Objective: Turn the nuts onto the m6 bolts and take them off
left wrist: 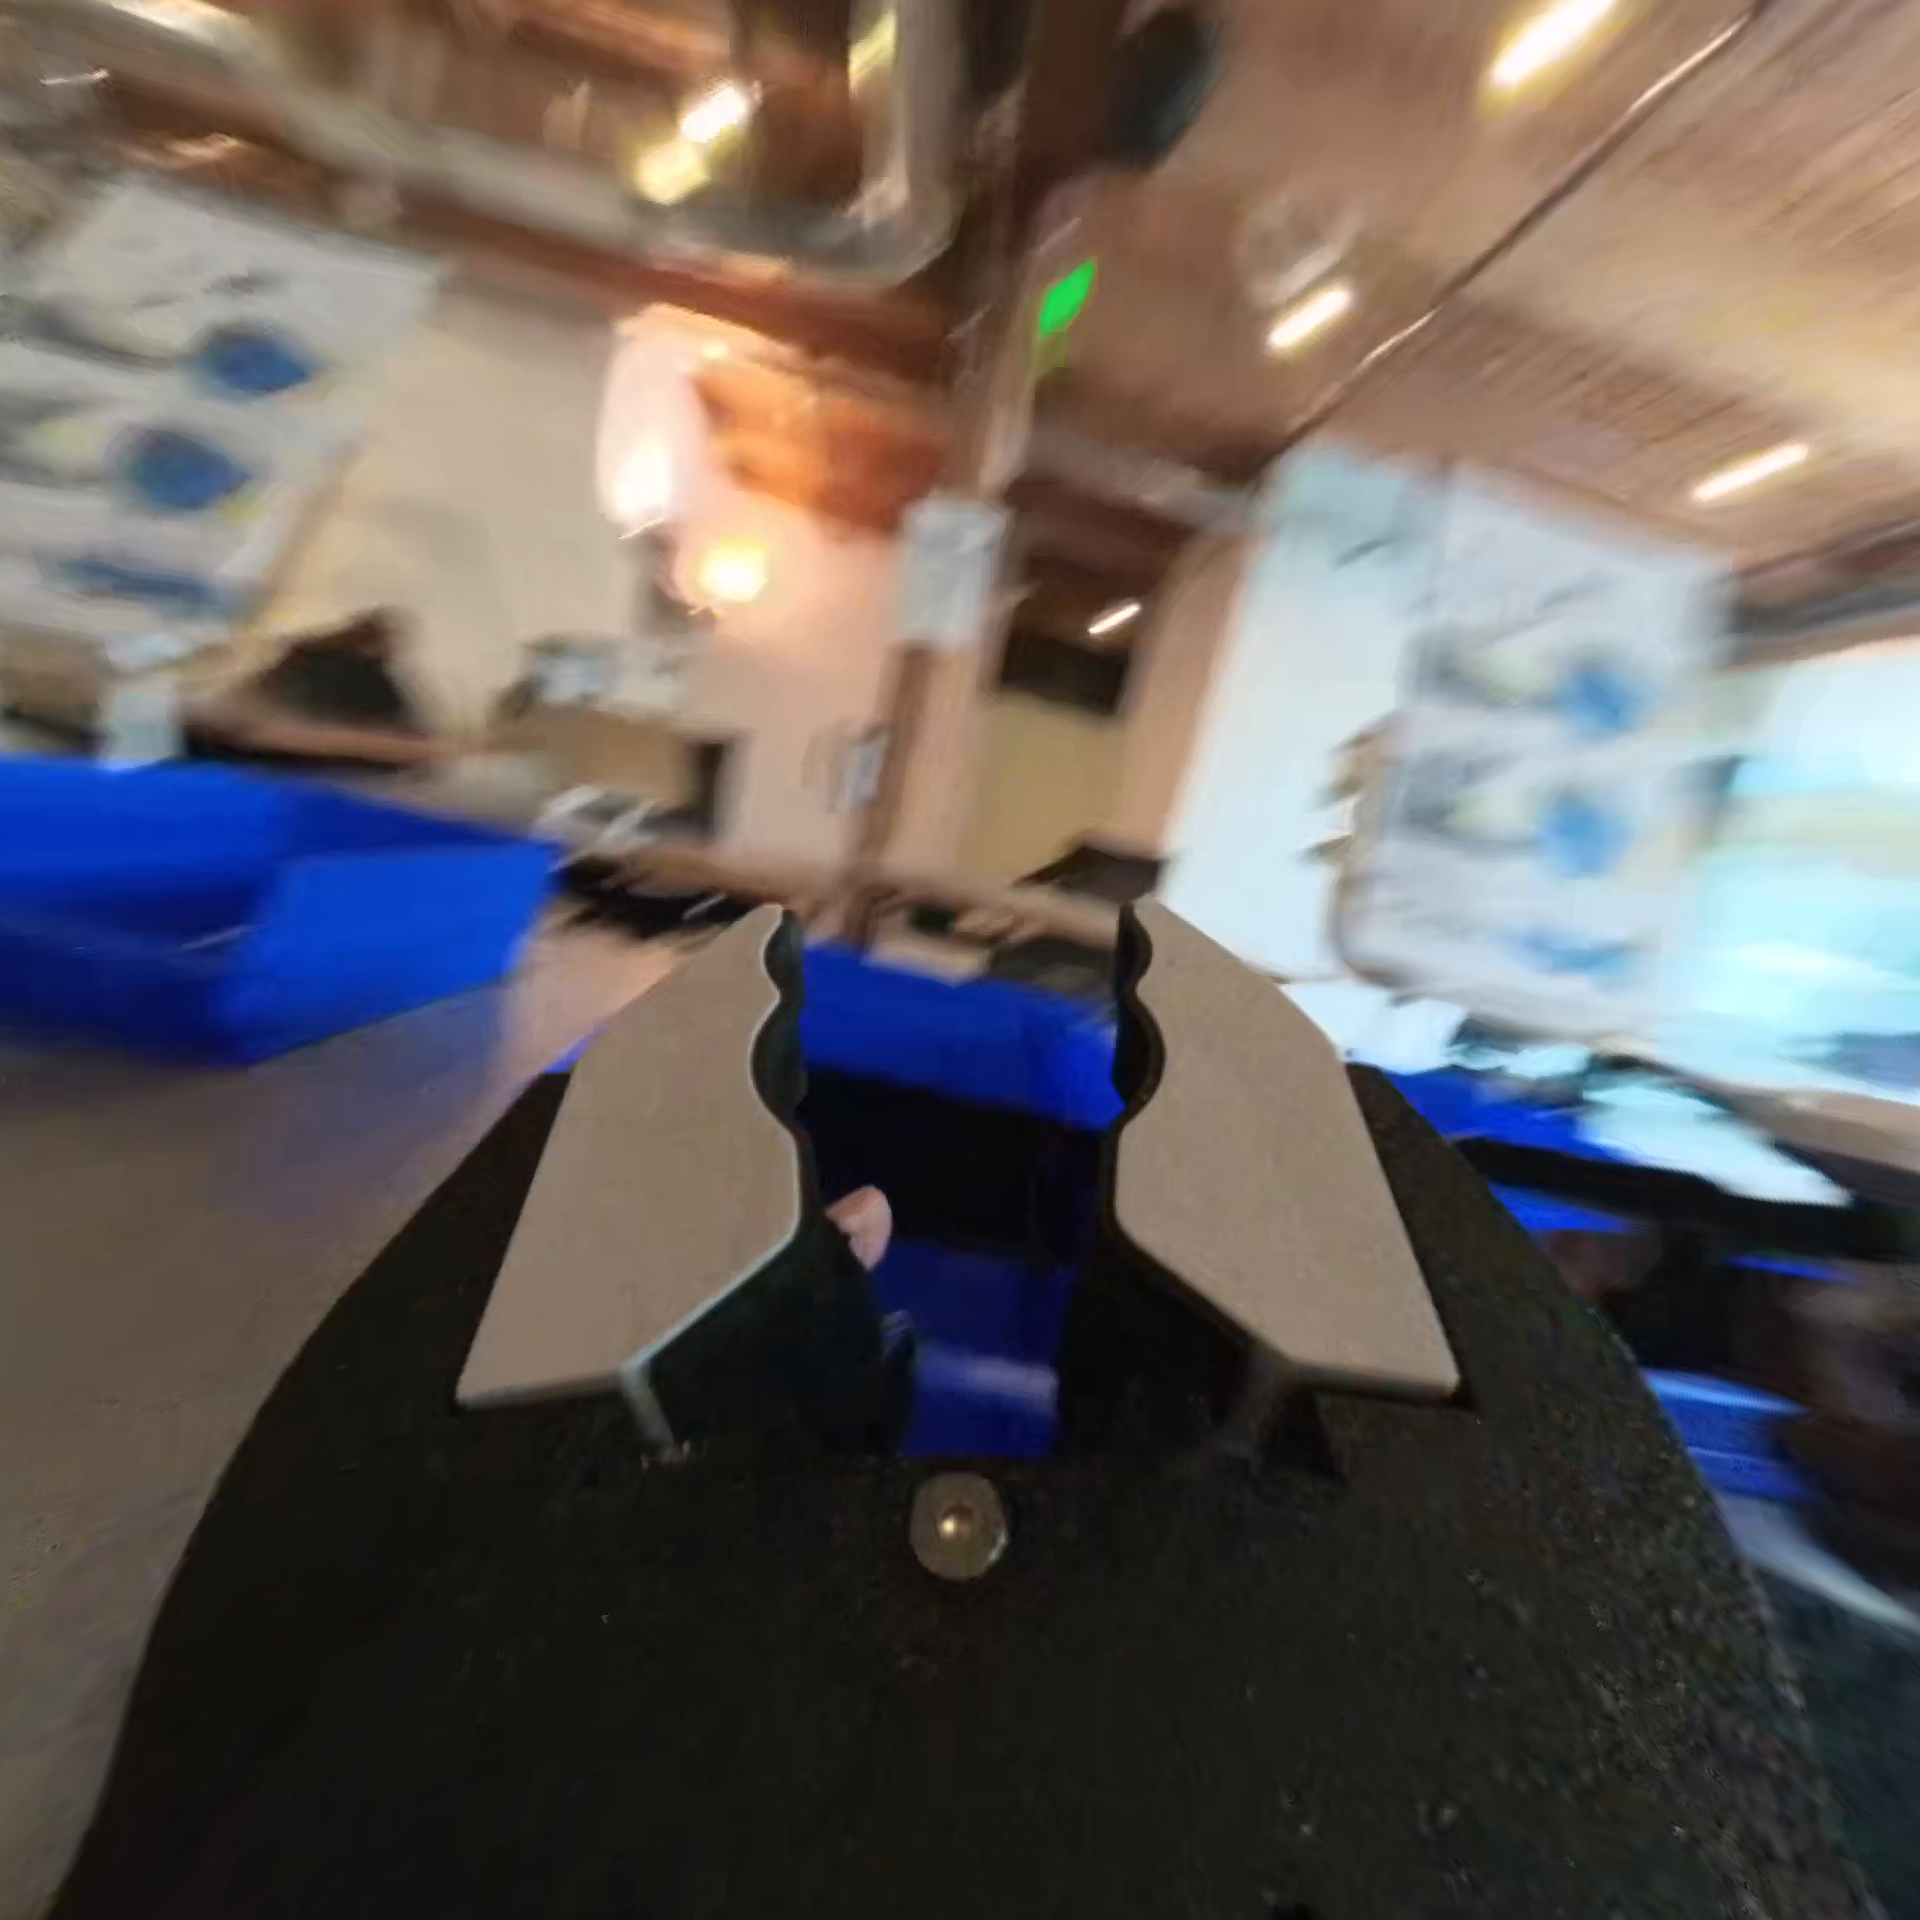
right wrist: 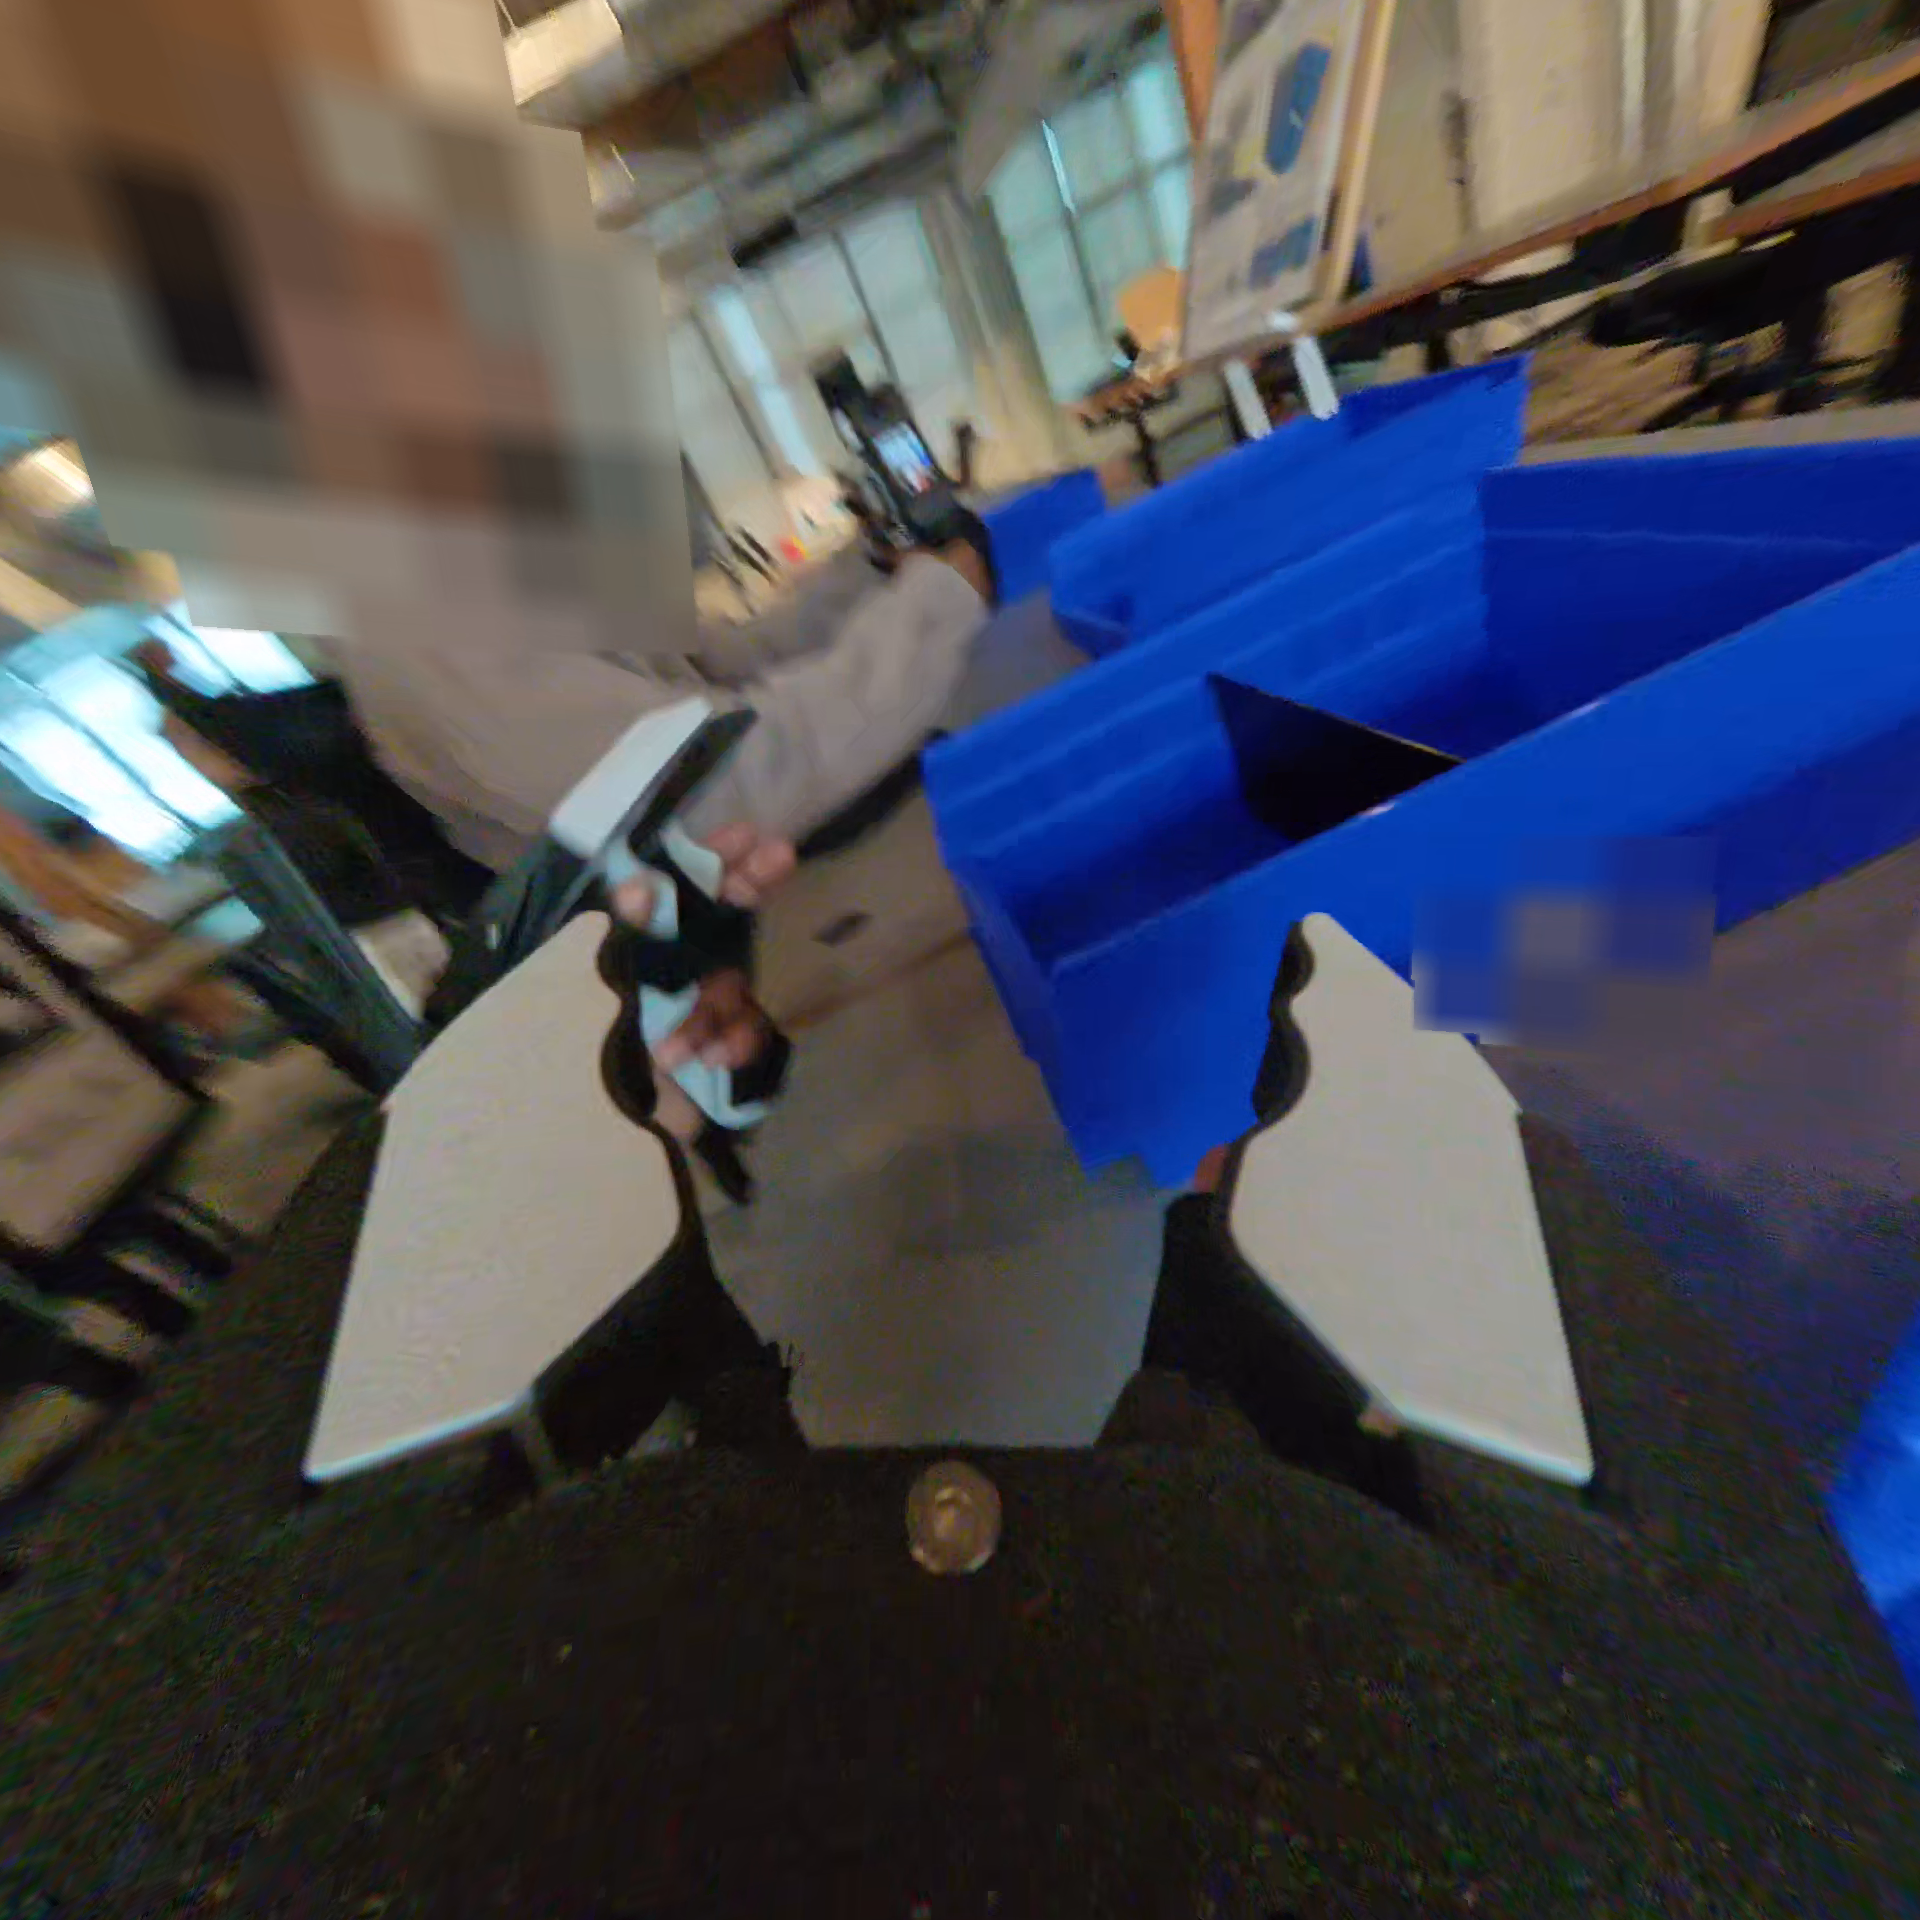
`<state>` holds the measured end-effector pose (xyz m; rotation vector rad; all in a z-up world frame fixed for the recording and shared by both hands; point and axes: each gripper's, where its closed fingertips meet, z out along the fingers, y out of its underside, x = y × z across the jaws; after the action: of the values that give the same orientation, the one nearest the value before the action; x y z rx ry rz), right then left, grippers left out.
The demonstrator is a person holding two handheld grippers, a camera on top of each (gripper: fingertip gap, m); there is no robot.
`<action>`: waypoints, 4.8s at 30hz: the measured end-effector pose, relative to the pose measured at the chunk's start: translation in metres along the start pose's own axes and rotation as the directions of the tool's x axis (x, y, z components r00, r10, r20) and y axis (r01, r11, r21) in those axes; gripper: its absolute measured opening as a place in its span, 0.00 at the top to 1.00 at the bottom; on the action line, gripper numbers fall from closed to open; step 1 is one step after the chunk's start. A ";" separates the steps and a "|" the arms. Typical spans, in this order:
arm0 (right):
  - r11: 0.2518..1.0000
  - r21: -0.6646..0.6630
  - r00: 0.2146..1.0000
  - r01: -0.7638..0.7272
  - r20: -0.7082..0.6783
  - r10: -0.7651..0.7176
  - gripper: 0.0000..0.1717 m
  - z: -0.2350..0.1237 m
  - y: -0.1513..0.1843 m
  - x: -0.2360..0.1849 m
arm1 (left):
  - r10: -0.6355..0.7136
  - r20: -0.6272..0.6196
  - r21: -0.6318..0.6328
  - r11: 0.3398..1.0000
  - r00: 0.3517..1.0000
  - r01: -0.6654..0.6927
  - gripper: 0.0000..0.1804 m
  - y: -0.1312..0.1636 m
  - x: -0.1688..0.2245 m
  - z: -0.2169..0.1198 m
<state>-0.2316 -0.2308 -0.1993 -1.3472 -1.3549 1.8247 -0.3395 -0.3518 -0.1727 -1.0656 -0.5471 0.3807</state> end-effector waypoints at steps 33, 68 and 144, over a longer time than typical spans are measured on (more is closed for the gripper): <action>0.873 0.409 0.961 -0.267 0.044 0.274 0.33 -0.082 -0.068 0.023 | 0.270 -0.700 0.381 0.924 0.661 0.026 0.67 -0.004 0.342 -0.045; 0.941 -0.133 0.547 0.310 -0.785 -0.291 0.33 -0.275 -0.030 0.175 | 0.264 -0.244 -0.582 0.730 0.933 -0.359 0.64 0.190 0.216 0.073; 0.878 -0.472 0.144 0.078 -0.866 -0.478 0.93 -0.726 -0.029 0.243 | 0.317 -0.750 -0.396 0.490 0.581 -0.777 0.92 0.344 0.672 0.058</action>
<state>0.3276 0.2855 -0.2867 -1.7361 -0.9801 0.1410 0.1564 0.2066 -0.3012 -2.0611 0.3519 0.4111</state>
